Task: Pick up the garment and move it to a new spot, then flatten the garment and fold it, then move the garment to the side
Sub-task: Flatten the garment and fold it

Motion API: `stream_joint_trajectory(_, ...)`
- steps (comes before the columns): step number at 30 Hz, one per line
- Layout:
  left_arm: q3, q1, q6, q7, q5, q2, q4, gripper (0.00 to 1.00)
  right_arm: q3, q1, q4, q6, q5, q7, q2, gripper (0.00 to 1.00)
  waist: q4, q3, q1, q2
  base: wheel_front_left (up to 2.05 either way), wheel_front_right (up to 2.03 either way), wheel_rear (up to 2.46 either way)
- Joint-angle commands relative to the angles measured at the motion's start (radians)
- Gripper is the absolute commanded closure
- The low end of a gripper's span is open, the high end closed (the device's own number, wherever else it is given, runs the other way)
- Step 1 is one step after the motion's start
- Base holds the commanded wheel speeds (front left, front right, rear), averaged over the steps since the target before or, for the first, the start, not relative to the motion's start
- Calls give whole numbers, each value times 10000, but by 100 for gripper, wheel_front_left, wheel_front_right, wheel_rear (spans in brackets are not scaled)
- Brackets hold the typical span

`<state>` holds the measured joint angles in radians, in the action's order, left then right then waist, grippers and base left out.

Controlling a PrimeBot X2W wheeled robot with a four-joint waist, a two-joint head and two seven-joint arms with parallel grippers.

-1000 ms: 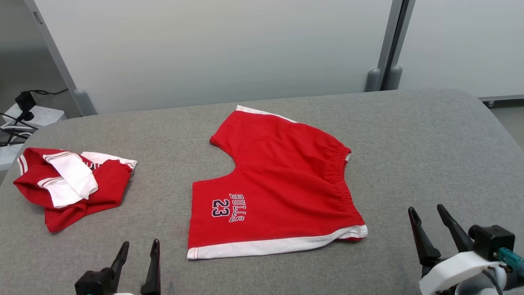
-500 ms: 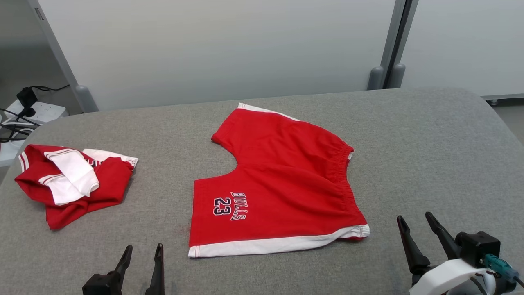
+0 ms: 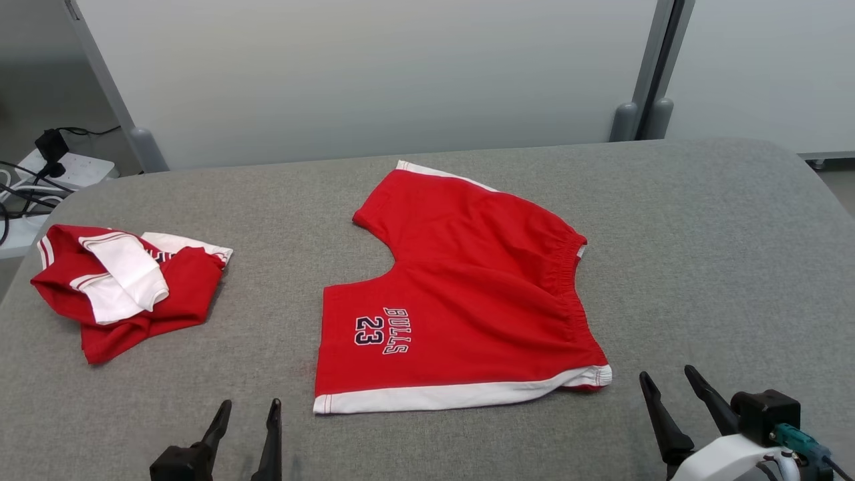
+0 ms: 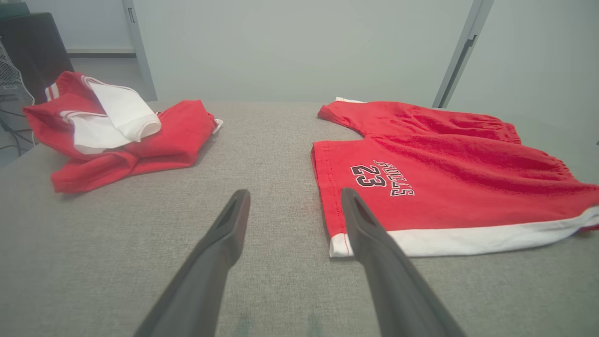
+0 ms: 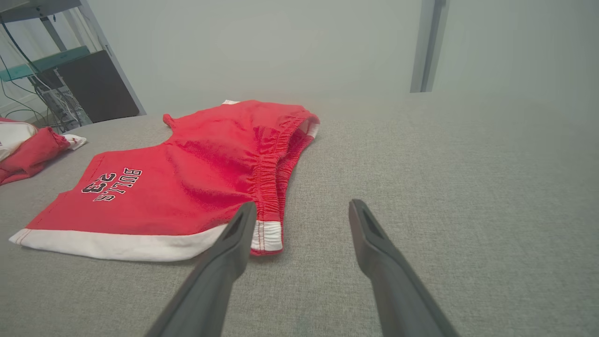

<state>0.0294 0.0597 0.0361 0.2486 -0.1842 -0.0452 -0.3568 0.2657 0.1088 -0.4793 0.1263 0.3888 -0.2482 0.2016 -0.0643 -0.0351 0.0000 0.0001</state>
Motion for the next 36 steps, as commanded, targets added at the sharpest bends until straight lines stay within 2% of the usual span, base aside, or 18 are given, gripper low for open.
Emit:
stream_joint_trajectory(1,-152,-279,91,132,107,-51,207,0,231,285,-5,44,118,-135,200,0,89,91,0,-1,0,0,0)
stream_joint_trajectory(11,438,-515,312,132,180,-51,101,0,590,848,-1104,44,386,-135,200,0,657,590,0,-1,0,0,0)
stream_joint_trajectory(20,566,-781,425,132,203,-51,119,0,787,1298,-1587,44,544,-135,232,0,968,1050,0,-1,0,0,0)
stream_joint_trajectory(26,664,-956,409,132,160,-51,151,0,983,1546,-1789,44,659,-135,242,13,1085,1267,0,-1,0,0,0)
stream_joint_trajectory(30,706,-1045,405,132,162,-51,159,0,1143,1661,-1925,44,792,-135,245,35,1134,1370,0,-1,0,0,0)
stream_joint_trajectory(31,702,-1073,407,132,161,-51,150,0,1254,1702,-2013,44,882,-135,245,51,1142,1397,0,-1,0,0,0)
stream_joint_trajectory(34,696,-1099,406,132,168,-51,141,0,1382,1742,-2096,44,1016,-135,247,55,1141,1417,0,-1,0,0,0)
stream_joint_trajectory(36,706,-1116,404,132,167,-51,138,0,1461,1764,-2148,44,1094,-135,263,64,1135,1428,0,-1,0,0,0)
